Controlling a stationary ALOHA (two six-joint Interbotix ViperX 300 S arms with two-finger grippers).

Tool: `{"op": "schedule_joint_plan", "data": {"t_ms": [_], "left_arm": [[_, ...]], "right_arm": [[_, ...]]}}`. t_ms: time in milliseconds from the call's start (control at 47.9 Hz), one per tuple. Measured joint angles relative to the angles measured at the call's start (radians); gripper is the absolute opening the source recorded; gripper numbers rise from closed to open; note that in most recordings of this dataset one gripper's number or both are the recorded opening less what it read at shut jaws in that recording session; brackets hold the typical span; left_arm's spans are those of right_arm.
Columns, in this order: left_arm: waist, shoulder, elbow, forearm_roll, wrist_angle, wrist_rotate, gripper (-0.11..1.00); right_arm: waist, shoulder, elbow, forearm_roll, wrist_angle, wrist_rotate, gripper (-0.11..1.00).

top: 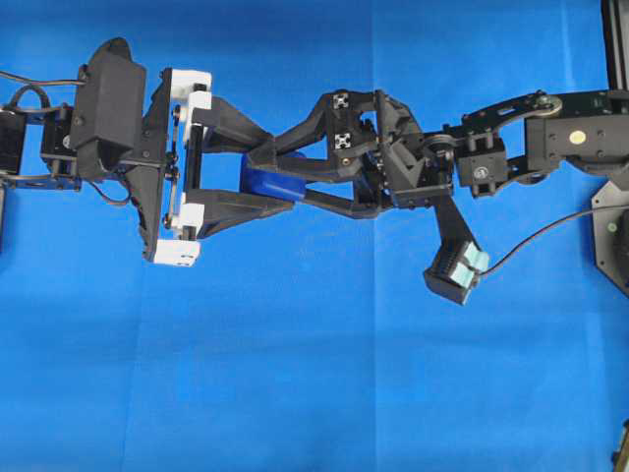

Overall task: Handover the blue block to the right arm after grasping it with the left arm, then place it in the designated position.
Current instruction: 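Close the right gripper on the cube above the left gripper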

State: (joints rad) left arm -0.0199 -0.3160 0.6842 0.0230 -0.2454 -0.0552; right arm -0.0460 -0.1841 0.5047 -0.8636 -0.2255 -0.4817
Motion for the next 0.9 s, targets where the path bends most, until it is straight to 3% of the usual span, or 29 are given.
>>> {"op": "schedule_joint_plan", "data": {"t_ms": [188, 898], "left_arm": [[0.0, 0.0, 0.0, 0.0, 0.0, 0.005, 0.45], [0.003, 0.0, 0.0, 0.0, 0.0, 0.009, 0.45]], "right_arm": [[0.003, 0.0, 0.0, 0.0, 0.035, 0.003, 0.54], [0.002, 0.0, 0.0, 0.0, 0.058, 0.005, 0.55]]}}
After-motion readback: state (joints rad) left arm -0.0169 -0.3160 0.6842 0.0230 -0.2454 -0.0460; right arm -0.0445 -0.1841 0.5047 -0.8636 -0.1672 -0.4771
